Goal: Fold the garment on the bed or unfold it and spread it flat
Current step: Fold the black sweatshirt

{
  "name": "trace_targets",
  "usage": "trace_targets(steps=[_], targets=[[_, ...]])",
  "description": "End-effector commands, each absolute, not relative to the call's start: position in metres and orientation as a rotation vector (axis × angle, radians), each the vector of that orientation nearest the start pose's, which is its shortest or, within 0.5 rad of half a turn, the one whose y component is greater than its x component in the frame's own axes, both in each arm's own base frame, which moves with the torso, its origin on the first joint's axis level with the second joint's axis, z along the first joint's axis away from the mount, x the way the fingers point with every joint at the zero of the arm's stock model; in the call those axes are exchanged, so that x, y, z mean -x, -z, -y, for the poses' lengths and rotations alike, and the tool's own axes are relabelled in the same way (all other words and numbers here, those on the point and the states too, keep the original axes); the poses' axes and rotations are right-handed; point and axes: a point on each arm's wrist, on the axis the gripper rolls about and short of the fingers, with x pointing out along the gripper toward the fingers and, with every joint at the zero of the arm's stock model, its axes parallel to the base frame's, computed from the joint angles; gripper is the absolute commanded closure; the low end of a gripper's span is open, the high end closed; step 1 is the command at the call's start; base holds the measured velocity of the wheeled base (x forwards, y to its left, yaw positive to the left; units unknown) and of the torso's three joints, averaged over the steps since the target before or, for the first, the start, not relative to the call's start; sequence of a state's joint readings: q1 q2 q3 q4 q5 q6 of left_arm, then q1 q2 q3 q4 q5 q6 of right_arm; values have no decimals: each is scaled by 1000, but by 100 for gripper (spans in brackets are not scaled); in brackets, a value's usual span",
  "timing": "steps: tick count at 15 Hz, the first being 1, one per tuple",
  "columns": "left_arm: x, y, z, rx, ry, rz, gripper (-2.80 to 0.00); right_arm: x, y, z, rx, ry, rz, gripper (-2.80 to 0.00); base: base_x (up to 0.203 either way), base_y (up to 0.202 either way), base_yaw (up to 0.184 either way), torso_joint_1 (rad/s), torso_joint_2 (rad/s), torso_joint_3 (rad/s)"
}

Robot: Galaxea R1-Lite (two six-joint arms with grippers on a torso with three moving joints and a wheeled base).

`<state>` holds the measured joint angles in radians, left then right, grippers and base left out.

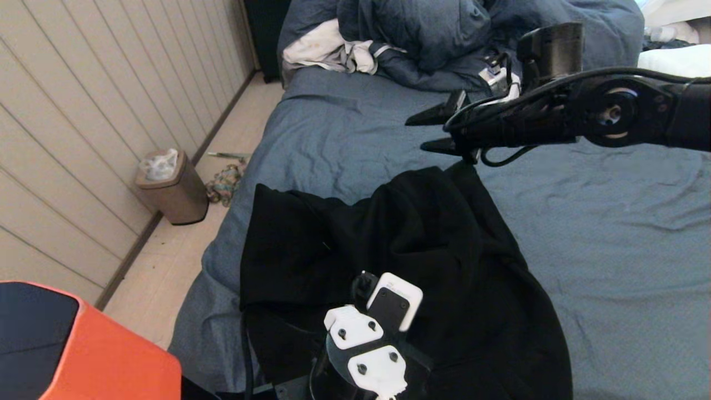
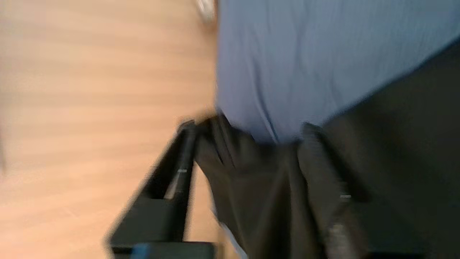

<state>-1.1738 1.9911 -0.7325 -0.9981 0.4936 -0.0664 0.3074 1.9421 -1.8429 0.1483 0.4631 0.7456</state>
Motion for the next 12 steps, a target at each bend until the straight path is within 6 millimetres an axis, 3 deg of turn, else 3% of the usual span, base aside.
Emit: trace_targets(steps=[1, 6, 9, 12], targets=[[-143, -100, 311, -139, 664, -207, 0, -352, -306, -136, -645, -655, -574, 0, 0, 0, 0, 0, 0, 0], [-148, -94, 305, -129, 615, -210, 0, -331, -279, -126, -592, -591, -682, 0, 0, 0, 0, 0, 0, 0], [-162, -93, 299, -117, 572, -204, 0, -305, -269, -117, -557, -583, -725, 0, 0, 0, 0, 0, 0, 0], [-181, -94, 290, -104, 520, -205, 0, -291, -246, -116, -519, -578, -800, 0, 0, 0, 0, 0, 0, 0]])
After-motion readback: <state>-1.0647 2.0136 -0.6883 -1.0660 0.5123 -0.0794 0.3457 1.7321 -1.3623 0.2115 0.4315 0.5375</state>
